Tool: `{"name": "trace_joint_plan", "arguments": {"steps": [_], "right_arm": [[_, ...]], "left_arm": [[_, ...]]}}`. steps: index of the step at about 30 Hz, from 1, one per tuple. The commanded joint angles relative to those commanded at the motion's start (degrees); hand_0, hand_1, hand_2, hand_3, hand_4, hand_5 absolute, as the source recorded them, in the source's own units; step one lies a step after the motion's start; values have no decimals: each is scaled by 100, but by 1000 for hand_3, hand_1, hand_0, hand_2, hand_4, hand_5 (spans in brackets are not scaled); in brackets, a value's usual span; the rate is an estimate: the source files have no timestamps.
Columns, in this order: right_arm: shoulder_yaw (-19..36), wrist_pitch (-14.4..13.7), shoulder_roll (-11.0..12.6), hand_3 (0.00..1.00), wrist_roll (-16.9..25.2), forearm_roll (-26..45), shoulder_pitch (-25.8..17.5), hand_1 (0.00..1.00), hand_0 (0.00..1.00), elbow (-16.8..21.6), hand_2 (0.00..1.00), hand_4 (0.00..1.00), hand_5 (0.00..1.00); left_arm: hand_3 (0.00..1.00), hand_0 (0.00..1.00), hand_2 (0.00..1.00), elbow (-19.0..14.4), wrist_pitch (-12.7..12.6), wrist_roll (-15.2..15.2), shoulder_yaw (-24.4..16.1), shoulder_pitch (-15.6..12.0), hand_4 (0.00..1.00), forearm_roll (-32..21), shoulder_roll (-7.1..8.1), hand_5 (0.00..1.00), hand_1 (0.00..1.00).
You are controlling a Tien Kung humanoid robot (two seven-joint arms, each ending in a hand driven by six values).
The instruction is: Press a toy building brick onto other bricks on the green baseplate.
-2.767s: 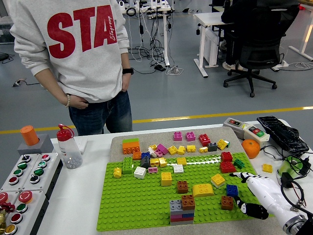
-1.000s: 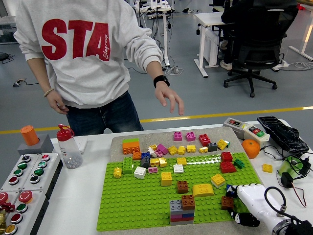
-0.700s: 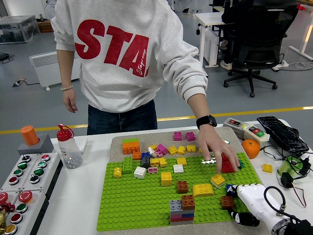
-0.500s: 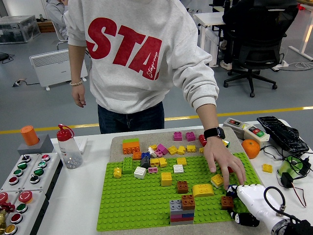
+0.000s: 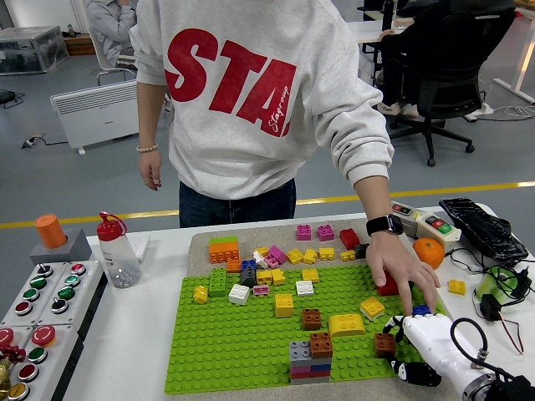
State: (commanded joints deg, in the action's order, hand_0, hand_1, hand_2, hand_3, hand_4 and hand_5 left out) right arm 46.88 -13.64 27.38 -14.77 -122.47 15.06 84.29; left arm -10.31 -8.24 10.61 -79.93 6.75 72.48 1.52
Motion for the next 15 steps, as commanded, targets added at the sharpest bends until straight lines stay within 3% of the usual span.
{"name": "trace_joint_plan", "arguments": {"steps": [9, 10, 15], "right_arm": [[208, -56, 63, 526, -3, 11, -98, 494, 530, 312, 513, 560, 243], [245, -66, 72, 528, -5, 10, -114, 548, 614, 361, 575, 564, 235], [376, -141, 112, 528, 17, -11, -173, 548, 614, 535, 575, 564, 235]], "left_arm": [[576, 658, 704, 0, -3, 4, -16, -11, 299, 25, -5, 998, 682], [576, 658, 705, 0, -3, 6, -20, -14, 300, 31, -6, 998, 683], [576, 658, 705, 0, -2, 11, -35, -26, 300, 62, -6, 998, 683]]}}
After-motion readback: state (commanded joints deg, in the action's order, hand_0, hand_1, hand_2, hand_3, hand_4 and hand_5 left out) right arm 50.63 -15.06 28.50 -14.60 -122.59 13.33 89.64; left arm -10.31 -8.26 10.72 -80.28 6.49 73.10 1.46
